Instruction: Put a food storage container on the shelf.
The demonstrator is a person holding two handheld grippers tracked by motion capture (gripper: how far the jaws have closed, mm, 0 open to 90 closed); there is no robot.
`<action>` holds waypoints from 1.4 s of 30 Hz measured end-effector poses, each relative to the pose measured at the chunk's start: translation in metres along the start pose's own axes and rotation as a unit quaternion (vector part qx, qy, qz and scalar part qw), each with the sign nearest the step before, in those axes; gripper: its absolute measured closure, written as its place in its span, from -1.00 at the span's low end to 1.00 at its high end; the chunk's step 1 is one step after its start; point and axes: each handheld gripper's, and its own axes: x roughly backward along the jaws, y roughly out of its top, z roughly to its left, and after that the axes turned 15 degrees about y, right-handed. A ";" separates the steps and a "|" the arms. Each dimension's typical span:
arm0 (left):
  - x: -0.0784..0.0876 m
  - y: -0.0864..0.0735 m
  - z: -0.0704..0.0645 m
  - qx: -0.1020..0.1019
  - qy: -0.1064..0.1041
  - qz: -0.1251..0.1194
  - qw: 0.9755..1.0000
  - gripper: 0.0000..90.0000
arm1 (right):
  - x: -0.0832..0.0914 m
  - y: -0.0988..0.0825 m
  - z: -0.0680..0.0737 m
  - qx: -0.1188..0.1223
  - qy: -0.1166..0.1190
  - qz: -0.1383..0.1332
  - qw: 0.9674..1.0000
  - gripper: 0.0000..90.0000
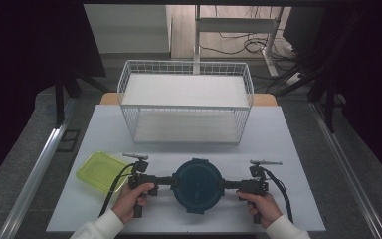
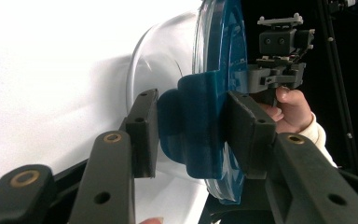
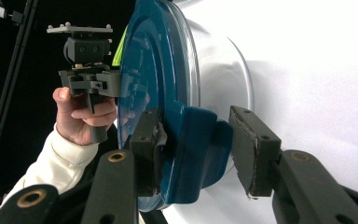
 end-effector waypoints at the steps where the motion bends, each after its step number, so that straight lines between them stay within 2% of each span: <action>1: 0.000 0.000 0.000 -0.001 0.000 -0.001 1.000 0.25 | 0.000 0.000 0.000 0.000 0.000 0.000 1.000 0.24; 20: 0.005 -0.002 -0.006 -0.008 0.000 -0.003 1.000 0.28 | 0.001 -0.004 0.005 -0.014 0.003 -0.011 1.000 0.27; 24: 0.007 -0.001 -0.008 -0.014 0.000 -0.008 1.000 0.28 | 0.002 -0.003 0.007 -0.010 0.007 -0.013 1.000 0.27; 34: 0.012 0.002 -0.015 -0.023 -0.004 -0.016 1.000 0.28 | 0.004 0.004 0.017 0.020 0.005 -0.015 1.000 0.27; 42: 0.016 0.008 -0.019 -0.025 -0.001 -0.019 1.000 0.28 | 0.003 0.011 0.022 0.028 0.005 -0.012 1.000 0.27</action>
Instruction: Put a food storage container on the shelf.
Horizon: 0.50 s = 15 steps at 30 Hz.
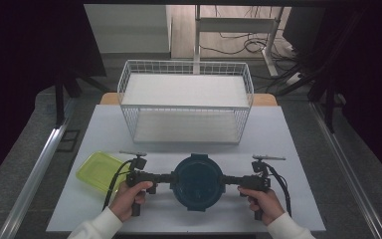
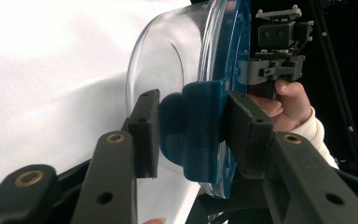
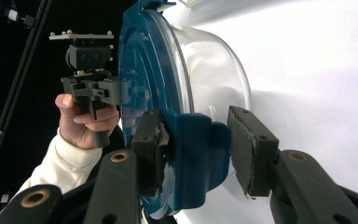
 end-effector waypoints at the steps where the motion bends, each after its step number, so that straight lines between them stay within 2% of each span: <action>1: 0.001 0.001 -0.001 0.000 0.000 -0.002 1.000 0.28 | 0.000 0.001 0.001 0.000 0.000 0.000 1.000 0.27; 9: 0.015 0.017 -0.012 -0.015 0.006 -0.011 1.000 0.28 | -0.002 0.017 0.014 0.018 0.005 0.000 1.000 0.27; 15: 0.026 0.032 -0.022 -0.029 0.011 -0.027 0.999 0.28 | -0.003 0.032 0.028 0.036 0.008 -0.003 0.999 0.27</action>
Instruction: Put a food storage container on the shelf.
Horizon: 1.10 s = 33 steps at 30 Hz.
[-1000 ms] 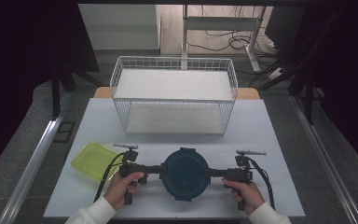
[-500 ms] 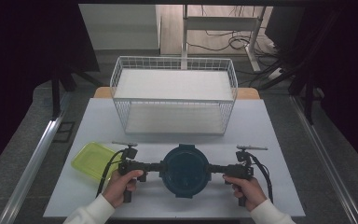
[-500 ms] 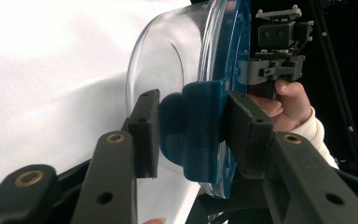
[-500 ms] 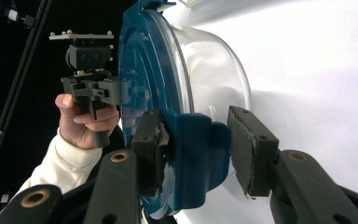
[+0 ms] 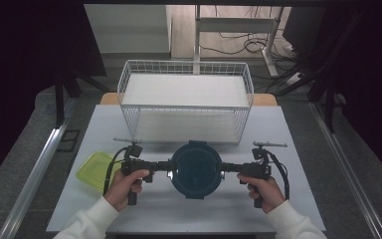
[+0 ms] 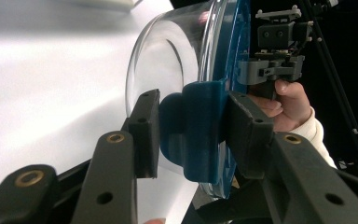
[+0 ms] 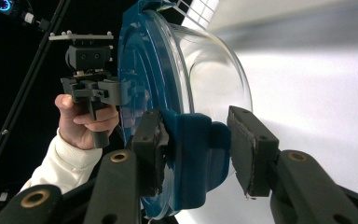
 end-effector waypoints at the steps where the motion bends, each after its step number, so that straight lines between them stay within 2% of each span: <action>1: 0.002 0.003 -0.001 -0.003 0.000 -0.001 1.000 0.28 | 0.000 0.004 0.003 0.004 0.000 0.001 1.000 0.27; 16: 0.022 0.062 -0.014 -0.028 0.003 -0.023 0.999 0.28 | -0.005 0.065 0.031 0.033 0.000 0.003 0.999 0.27; 33: 0.045 0.124 -0.031 -0.051 0.000 -0.048 0.998 0.28 | -0.007 0.124 0.063 0.064 0.000 -0.005 0.998 0.27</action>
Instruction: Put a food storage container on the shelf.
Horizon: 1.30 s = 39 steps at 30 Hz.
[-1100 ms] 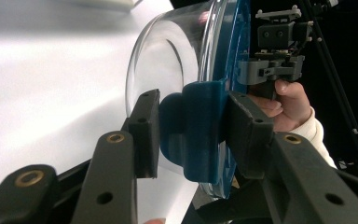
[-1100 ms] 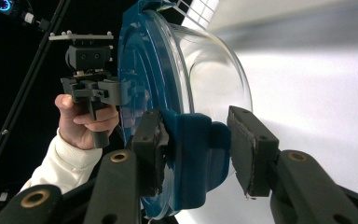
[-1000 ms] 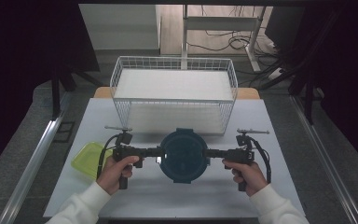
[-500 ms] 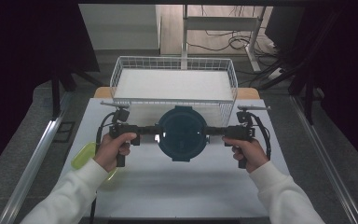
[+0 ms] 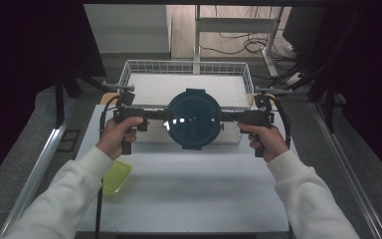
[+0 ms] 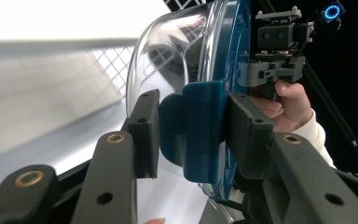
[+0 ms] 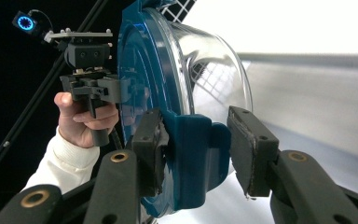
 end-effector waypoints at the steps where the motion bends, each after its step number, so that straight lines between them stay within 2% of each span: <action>1: 0.001 0.005 0.000 -0.001 0.000 -0.001 1.000 0.28 | 0.000 0.004 0.000 0.001 0.001 0.000 1.000 0.27; 12: 0.006 0.047 0.006 -0.007 -0.004 -0.012 1.000 0.28 | -0.008 0.051 0.006 0.018 -0.002 0.002 1.000 0.27; 18: 0.005 0.066 0.017 -0.002 -0.002 -0.014 1.000 0.28 | -0.015 0.072 0.000 0.014 -0.005 0.002 1.000 0.27; 26: 0.000 0.080 0.029 0.009 -0.004 -0.023 1.000 0.28 | -0.021 0.092 -0.011 0.012 -0.005 0.003 1.000 0.27; 32: 0.001 0.090 0.033 0.009 -0.007 -0.025 1.000 0.28 | -0.024 0.104 -0.009 0.013 -0.011 0.004 1.000 0.27; 39: 0.001 0.092 0.037 0.015 -0.008 -0.027 0.999 0.28 | -0.027 0.111 -0.009 0.011 -0.014 0.007 1.000 0.27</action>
